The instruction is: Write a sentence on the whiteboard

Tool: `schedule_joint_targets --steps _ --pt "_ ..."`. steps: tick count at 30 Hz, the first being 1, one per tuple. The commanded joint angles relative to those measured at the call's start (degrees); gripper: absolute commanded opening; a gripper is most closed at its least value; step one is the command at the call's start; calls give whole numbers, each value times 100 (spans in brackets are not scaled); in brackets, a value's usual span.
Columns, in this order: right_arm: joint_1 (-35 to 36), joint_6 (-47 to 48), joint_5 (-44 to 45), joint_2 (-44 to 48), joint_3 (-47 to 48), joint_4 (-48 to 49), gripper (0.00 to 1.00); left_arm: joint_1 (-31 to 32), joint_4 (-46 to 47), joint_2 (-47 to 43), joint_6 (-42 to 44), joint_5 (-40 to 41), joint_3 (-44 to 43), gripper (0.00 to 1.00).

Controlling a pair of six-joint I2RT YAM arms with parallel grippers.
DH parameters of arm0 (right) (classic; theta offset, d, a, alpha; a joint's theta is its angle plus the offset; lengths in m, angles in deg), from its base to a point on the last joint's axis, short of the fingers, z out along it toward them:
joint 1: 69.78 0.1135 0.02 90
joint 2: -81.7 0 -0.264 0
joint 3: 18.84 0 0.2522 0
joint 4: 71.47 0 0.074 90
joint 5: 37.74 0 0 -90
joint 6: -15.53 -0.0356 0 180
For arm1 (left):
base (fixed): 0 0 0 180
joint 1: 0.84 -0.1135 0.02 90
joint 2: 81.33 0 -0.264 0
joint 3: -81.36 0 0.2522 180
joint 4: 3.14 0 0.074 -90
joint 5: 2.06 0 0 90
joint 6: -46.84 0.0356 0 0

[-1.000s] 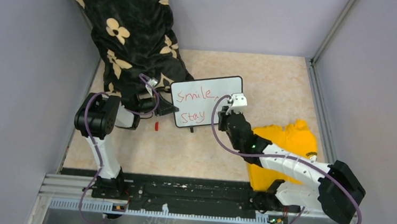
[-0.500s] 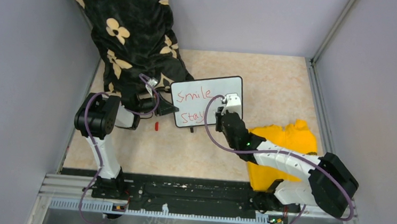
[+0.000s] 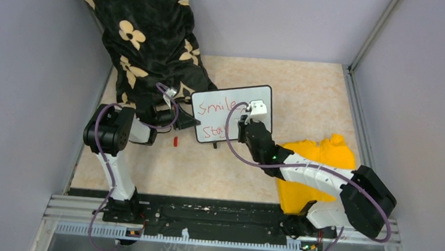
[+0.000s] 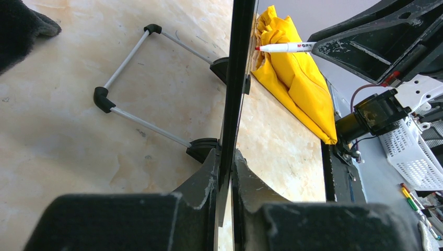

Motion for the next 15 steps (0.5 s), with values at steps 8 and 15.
schedule_joint_targets --steps 8,15 --pt "-19 60 274 -191 332 272 0 99 -576 112 171 146 18 0" --pt "-19 11 275 -135 175 178 0 99 -578 113 175 146 21 0"
